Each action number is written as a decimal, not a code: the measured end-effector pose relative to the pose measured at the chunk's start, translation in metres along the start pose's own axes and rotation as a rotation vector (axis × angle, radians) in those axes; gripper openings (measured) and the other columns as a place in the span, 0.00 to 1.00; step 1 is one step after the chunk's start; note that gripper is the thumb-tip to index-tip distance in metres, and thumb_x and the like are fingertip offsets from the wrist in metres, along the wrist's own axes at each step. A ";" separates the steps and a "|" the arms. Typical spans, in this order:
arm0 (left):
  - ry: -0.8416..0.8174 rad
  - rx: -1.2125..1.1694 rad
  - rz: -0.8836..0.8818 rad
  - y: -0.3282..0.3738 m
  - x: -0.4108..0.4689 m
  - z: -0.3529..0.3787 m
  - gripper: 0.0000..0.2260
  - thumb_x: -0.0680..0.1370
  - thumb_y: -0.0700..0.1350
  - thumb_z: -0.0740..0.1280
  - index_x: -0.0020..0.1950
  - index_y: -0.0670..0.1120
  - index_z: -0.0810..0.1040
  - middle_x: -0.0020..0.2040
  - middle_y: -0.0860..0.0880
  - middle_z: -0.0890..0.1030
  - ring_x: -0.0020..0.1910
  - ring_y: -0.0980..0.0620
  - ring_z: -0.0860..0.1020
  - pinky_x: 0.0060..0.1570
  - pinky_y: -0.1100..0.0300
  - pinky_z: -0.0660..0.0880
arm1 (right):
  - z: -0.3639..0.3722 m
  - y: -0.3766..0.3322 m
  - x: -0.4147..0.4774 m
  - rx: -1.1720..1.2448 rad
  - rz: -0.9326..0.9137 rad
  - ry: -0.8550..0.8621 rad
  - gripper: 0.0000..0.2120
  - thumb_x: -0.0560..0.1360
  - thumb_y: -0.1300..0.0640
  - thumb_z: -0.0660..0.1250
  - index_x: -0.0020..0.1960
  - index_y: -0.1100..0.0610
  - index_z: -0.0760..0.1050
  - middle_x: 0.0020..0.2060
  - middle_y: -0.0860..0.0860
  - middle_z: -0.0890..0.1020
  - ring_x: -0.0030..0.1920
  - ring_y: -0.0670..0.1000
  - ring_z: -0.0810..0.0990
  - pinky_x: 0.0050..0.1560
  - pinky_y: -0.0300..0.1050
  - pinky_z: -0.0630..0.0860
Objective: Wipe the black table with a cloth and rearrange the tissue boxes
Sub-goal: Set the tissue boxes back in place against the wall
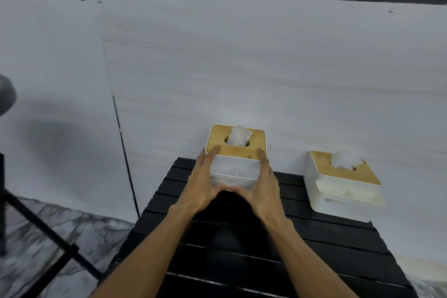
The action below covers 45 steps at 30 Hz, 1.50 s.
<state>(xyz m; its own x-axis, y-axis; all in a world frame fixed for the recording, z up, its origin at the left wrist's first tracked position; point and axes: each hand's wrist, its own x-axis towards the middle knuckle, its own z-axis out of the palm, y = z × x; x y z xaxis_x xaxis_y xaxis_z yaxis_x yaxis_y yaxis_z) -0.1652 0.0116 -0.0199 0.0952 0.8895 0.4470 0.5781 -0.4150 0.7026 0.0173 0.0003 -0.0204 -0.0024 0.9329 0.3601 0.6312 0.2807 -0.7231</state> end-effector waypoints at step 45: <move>-0.137 0.237 -0.204 -0.044 0.015 -0.004 0.58 0.65 0.54 0.80 0.79 0.58 0.39 0.80 0.43 0.39 0.79 0.39 0.47 0.75 0.41 0.56 | 0.018 0.002 0.012 -0.076 0.065 -0.072 0.60 0.64 0.37 0.79 0.80 0.43 0.41 0.74 0.50 0.68 0.72 0.56 0.70 0.67 0.60 0.73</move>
<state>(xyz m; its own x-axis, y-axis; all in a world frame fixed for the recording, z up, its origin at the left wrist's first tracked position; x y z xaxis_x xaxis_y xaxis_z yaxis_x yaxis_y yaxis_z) -0.1920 0.0427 -0.0420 0.0568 0.9737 0.2207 0.7670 -0.1841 0.6147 0.0048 0.0163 -0.0276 -0.0134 0.9633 0.2682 0.6886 0.2034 -0.6961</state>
